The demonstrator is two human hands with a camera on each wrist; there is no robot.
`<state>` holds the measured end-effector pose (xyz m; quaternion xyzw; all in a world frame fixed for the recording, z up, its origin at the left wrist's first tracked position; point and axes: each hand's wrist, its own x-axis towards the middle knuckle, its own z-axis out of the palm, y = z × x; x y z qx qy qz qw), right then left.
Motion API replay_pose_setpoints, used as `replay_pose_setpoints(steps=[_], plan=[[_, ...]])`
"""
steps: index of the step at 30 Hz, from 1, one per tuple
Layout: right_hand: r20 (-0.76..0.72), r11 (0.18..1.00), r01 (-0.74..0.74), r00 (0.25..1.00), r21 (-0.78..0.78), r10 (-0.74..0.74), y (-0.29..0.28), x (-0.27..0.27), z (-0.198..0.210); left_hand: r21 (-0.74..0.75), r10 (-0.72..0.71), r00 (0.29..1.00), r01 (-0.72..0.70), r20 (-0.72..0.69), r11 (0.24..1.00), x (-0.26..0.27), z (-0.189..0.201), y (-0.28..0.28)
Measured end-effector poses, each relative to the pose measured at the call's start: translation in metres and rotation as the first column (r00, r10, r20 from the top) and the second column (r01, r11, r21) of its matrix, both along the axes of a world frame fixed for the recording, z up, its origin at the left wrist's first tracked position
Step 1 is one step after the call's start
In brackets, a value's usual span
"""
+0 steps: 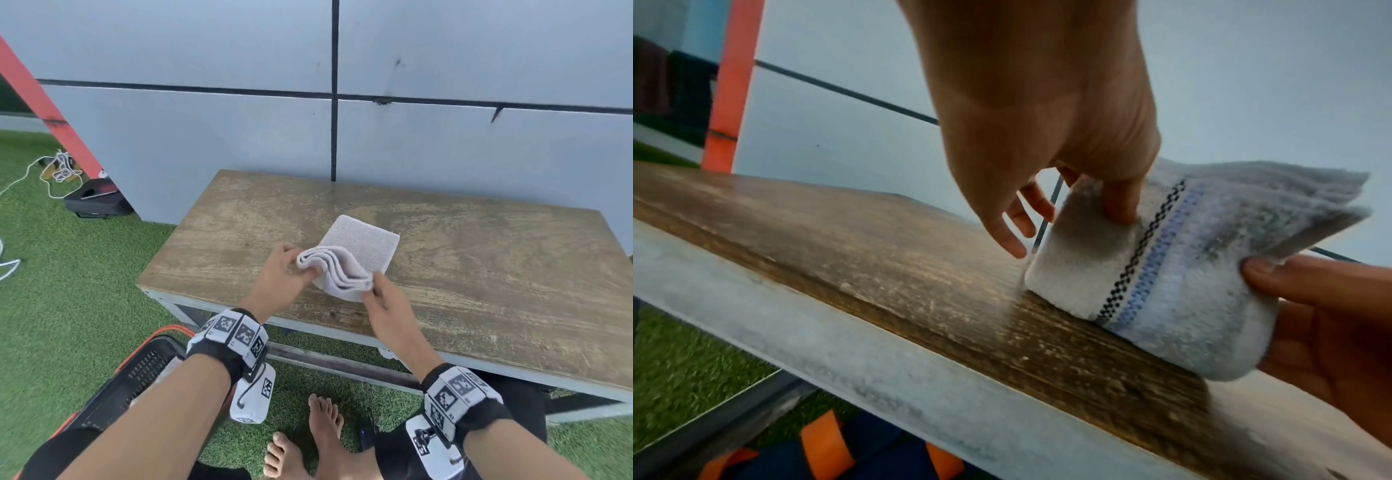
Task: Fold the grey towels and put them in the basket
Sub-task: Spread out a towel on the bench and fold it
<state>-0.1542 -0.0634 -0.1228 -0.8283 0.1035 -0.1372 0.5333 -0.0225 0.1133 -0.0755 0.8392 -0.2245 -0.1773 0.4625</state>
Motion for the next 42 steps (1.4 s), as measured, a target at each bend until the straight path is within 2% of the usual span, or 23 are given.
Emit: replay_pose_setpoints(steps=[2, 3, 6, 11, 16, 23, 31, 35, 39, 40, 42], plan=[[-0.029, 0.997, 0.058, 0.998, 0.058, -0.056, -0.008, 0.0, -0.003, -0.072, 0.0, 0.997, -0.006, -0.081, 0.997, -0.002, 0.0, 0.0], [-0.049, 0.995, 0.083, 0.996, 0.056, -0.08, -0.012, 0.0, -0.003, -0.057, -0.022, 0.996, 0.017, -0.09, 0.998, -0.004, 0.001, 0.001], [-0.075, 0.994, 0.102, 0.992, 0.023, -0.1, -0.018, -0.002, -0.003, -0.006, -0.112, 0.987, 0.112, -0.113, 0.994, -0.008, -0.004, 0.002], [-0.07, 0.992, 0.108, 0.991, -0.067, -0.113, -0.019, -0.01, -0.005, -0.009, -0.128, 0.971, 0.129, -0.202, 0.992, -0.014, -0.021, 0.0], [-0.17, 0.976, 0.181, 0.965, -0.117, -0.2, -0.022, -0.006, -0.007, 0.033, -0.003, 0.994, 0.006, -0.109, 0.999, -0.011, -0.032, -0.018], [-0.371, 0.957, 0.216, 0.887, -0.192, -0.275, -0.033, 0.018, -0.008, 0.274, 0.115, 0.986, -0.144, 0.119, 0.951, 0.004, -0.053, -0.046], [-0.424, 0.944, 0.229, 0.85, -0.236, -0.312, -0.03, 0.026, -0.003, 0.354, 0.171, 0.971, -0.222, 0.169, 0.909, 0.009, -0.061, -0.056], [-0.417, 0.942, 0.258, 0.848, -0.215, -0.327, -0.029, 0.027, -0.005, 0.355, 0.192, 0.969, -0.236, 0.156, 0.905, 0.012, -0.058, -0.058], [-0.355, 0.94, 0.326, 0.871, -0.096, -0.339, -0.026, 0.021, -0.004, 0.206, 0.282, 0.946, -0.311, 0.16, 0.928, 0.004, -0.056, -0.055], [-0.285, 0.929, 0.328, 0.886, -0.172, -0.366, -0.023, 0.018, -0.004, 0.146, 0.307, 0.936, -0.332, 0.173, 0.932, 0.001, -0.055, -0.055], [-0.076, 0.83, 0.31, 0.919, -0.465, -0.386, -0.018, 0.012, -0.008, 0.034, 0.335, 0.909, -0.354, 0.247, 0.935, -0.005, -0.054, -0.054]])
